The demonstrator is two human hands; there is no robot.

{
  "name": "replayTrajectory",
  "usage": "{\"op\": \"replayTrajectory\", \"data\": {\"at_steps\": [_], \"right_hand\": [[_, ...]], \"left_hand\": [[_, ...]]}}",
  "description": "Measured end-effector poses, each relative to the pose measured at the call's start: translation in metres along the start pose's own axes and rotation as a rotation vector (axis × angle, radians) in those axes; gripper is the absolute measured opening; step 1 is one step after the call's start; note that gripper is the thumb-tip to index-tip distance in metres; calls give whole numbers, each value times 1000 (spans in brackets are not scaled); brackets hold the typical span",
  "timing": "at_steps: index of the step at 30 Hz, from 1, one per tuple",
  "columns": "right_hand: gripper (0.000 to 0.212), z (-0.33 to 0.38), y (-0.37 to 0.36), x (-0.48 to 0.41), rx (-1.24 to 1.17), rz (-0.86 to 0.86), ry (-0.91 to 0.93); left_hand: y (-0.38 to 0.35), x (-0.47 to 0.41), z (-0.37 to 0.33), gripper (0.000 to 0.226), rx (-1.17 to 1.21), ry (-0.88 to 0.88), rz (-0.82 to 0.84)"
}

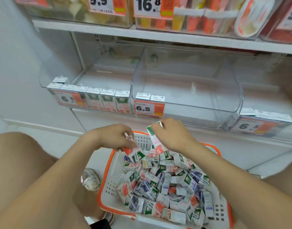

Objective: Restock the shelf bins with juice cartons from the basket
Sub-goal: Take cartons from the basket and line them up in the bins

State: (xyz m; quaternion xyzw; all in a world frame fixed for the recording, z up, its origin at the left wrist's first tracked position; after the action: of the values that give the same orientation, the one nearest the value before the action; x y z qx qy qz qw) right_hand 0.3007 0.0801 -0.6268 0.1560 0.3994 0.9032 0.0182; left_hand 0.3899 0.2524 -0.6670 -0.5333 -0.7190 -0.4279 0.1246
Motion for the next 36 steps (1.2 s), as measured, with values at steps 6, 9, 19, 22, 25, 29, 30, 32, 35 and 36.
{"op": "replayTrajectory", "data": {"at_steps": [6,9,19,22,25,29,30,32,35,36], "right_hand": [[18,31,17,18,-67,-151,184],[22,56,14,20,-173,-128,283],[42,174,7,-39,-245,-321,629],[47,204,-2,-89,-144,-345,633],[43,224,-14,-148,-84,-284,550],[42,242,-39,-210,51,-140,416],[42,247,-45,-220,64,-102,401],[39,255,-57,-235,75,-12,364],[35,262,-76,-249,170,198,292],[30,263,-78,-249,183,241,288]], "left_hand": [[41,51,-20,18,43,-92,-174],[73,72,-16,14,-20,-72,-352],[187,125,42,25,251,23,-943],[210,136,74,40,373,101,-1141],[228,145,89,35,293,160,-1232],[240,144,98,39,150,194,-1260],[242,142,101,38,128,210,-1254],[247,139,106,36,101,247,-1249],[251,137,110,36,83,265,-1265],[251,137,109,36,78,265,-1271]]}}
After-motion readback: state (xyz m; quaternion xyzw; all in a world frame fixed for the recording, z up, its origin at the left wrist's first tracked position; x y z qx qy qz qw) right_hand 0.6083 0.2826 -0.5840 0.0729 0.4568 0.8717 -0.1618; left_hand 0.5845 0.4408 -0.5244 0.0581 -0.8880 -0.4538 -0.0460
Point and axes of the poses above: each hand's wrist, its own x-axis away from the middle knuckle, its own y-axis out of the back of the hand, z = x × y, the point moved 7 cm from there along -x, towards the middle knuckle, and after that the axes turned 10 degrees about z, right-handed, at the moved point
